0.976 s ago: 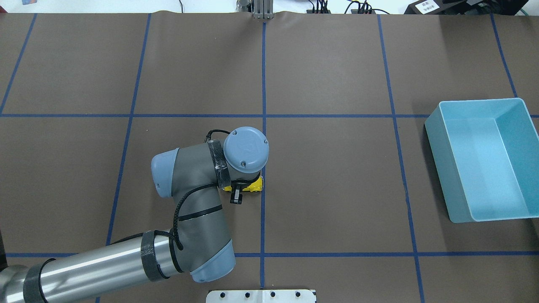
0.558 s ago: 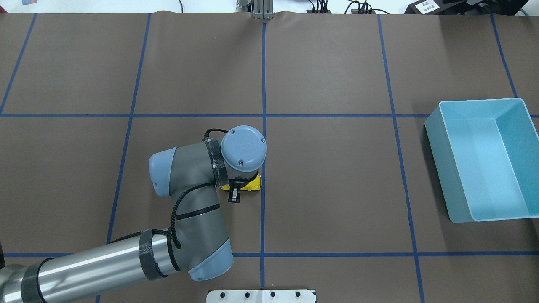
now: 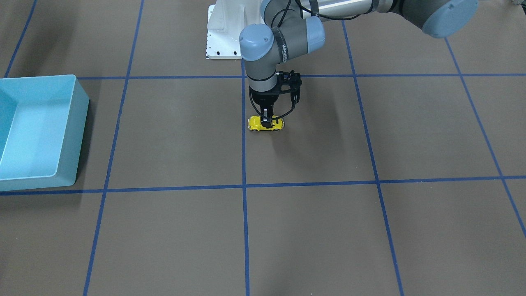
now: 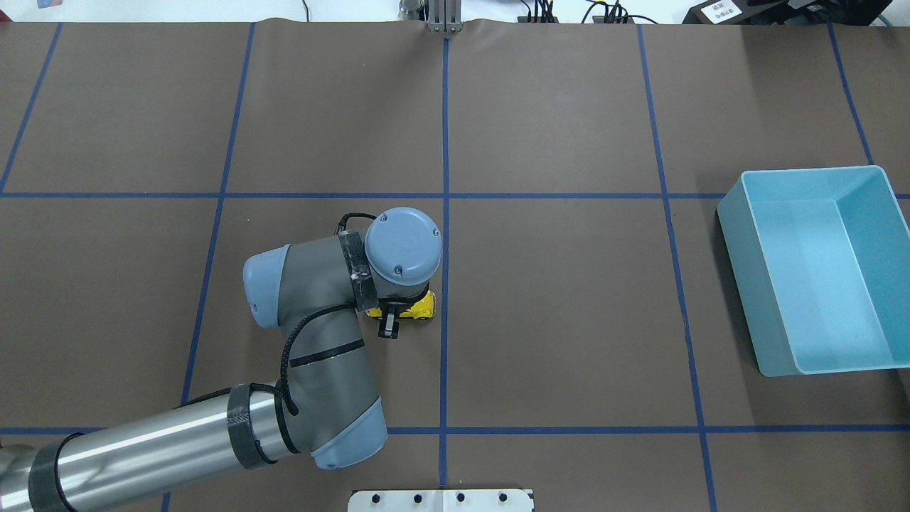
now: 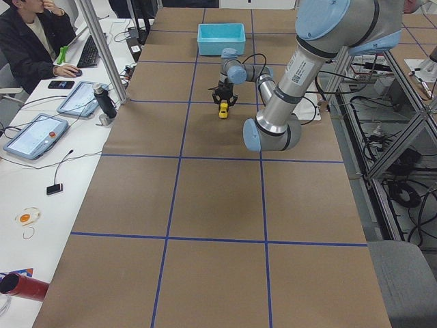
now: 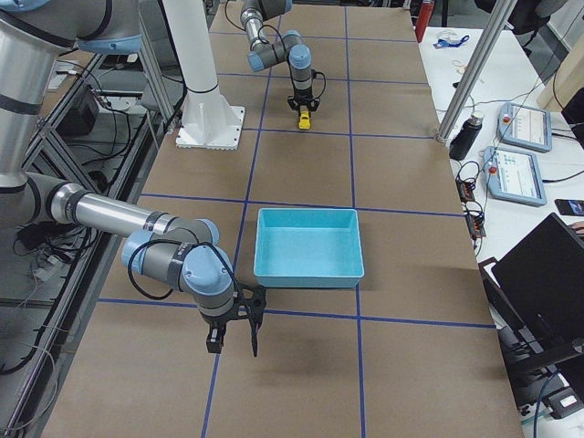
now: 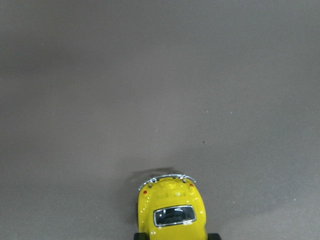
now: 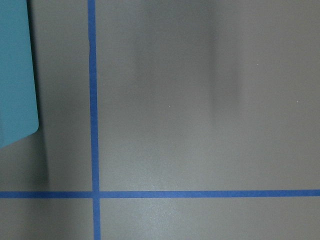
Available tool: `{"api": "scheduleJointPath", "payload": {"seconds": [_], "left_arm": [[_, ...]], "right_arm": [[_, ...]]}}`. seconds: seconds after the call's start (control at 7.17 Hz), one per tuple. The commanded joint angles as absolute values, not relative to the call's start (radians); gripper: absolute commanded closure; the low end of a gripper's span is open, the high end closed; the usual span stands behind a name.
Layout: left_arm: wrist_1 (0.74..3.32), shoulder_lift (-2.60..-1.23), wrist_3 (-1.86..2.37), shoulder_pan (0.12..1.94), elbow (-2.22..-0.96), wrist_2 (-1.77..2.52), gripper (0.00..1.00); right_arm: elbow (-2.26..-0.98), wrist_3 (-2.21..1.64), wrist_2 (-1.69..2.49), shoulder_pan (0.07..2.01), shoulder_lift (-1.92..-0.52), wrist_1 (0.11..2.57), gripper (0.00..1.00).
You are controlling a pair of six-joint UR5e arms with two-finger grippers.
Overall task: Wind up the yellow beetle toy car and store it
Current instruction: 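Lift the left gripper off the car, letting it roll toward the bin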
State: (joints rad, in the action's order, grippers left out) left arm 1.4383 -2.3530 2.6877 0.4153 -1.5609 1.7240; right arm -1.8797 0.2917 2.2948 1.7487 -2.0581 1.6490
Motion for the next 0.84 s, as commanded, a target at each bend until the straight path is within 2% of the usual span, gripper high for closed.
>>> {"api": "scheduleJointPath", "payload": {"seconds": [0.0, 0.42, 0.56, 0.7], "left_arm": [[1.439, -2.336, 2.671, 0.419, -1.571, 1.724, 0.87], [1.439, -2.33, 2.657, 0.422, -1.575, 1.724, 0.87], [1.439, -2.33, 2.651, 0.423, -1.581, 1.724, 0.56], [1.436, -2.33, 2.599, 0.432, -1.598, 1.733, 0.01]], "right_arm": [[-1.882, 0.293, 2.295, 1.749, -2.062, 1.649, 0.0], [-1.882, 0.293, 2.295, 1.75, -2.06, 1.649, 0.0], [-1.882, 0.293, 2.295, 1.75, -2.062, 1.649, 0.0], [-1.882, 0.293, 2.295, 1.75, -2.062, 1.649, 0.0]]}}
